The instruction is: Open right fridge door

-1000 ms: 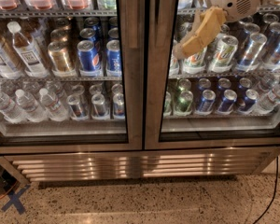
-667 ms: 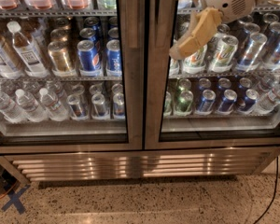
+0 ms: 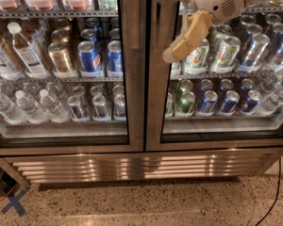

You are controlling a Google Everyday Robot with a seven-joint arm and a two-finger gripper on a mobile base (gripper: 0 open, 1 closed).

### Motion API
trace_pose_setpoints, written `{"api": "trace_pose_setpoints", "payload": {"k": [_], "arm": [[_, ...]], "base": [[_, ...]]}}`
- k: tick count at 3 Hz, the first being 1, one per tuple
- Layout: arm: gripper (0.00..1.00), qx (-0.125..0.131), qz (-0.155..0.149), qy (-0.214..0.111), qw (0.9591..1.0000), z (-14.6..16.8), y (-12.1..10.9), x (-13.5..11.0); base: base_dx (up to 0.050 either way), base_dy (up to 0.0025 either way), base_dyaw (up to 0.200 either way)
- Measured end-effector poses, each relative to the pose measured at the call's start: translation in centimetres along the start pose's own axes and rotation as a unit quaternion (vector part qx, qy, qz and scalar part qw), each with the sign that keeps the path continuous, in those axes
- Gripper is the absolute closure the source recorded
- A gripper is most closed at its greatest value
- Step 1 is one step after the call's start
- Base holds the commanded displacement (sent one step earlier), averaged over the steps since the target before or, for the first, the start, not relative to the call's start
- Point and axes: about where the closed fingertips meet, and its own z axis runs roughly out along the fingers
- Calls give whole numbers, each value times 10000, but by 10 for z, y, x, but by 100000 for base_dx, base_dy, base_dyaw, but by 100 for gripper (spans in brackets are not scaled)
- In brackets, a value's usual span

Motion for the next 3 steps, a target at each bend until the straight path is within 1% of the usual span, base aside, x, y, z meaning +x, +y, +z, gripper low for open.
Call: {"api": "trace_pose_setpoints", "payload": {"k": [1, 2, 3], "arm": [[1, 0, 0, 0, 10000, 0, 0, 0], [23, 0, 0, 0, 10000, 0, 0, 0], [48, -1, 0, 0, 10000, 0, 0, 0]], "base": [[0, 0, 0], [0, 0, 0], [0, 0, 0]]}}
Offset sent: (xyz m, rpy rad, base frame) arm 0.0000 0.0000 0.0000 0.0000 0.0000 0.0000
